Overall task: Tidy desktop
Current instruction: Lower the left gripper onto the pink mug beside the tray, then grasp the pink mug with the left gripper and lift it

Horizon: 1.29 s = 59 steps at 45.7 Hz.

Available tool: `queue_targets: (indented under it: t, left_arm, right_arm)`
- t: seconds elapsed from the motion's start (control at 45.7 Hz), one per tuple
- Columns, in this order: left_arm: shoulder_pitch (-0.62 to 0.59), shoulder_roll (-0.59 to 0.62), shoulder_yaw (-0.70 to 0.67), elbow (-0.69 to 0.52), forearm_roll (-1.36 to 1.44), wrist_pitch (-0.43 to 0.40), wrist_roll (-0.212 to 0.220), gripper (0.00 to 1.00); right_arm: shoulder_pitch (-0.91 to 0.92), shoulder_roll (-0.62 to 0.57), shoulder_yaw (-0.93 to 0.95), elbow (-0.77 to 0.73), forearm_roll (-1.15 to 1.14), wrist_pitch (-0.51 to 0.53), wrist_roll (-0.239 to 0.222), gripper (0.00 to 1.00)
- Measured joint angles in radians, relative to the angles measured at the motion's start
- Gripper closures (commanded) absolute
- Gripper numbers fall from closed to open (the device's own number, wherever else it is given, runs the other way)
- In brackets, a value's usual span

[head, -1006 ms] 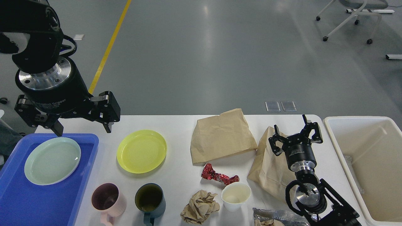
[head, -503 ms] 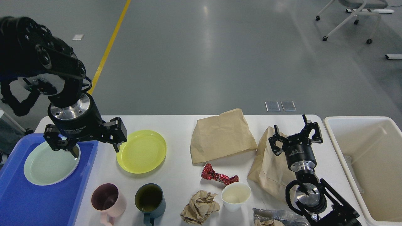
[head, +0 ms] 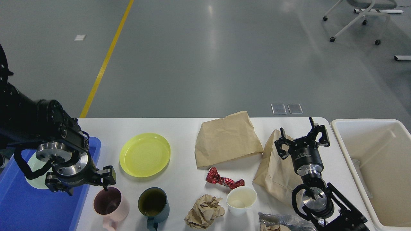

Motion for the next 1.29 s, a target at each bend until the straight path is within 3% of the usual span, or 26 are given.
queue_targets:
  t: [0.131,0.678,0.765,0.897,1.29]
  left_arm:
    - [0.097,0.054,-0.043,0.029,0.049,0.055,-0.002,0.14]
    - [0.304,0.145,-0.16,0.154,0.202,0.094,-0.007,0.31]
    - [0.323,0.16,-0.186,0.168,0.211,0.094,-0.007,0.44]
    - [0.341,0.166,-0.198,0.191,0.204,0.094,-0.006,0.79]
    - [0.354,0.181,-0.199,0.195,0.197,0.09,-0.005,0.87]
  right_arm:
    - [0.0,0.0,0.0,0.0,0.0,0.0,0.0,0.0]
    - [0.0,0.0,0.0,0.0,0.0,0.0,0.0,0.0]
    - [0.0,0.0,0.0,0.0,0.0,0.0,0.0,0.0]
    - [0.0,0.0,0.0,0.0,0.0,0.0,0.0,0.0]
    - [0.0,0.0,0.0,0.0,0.0,0.0,0.0,0.0]
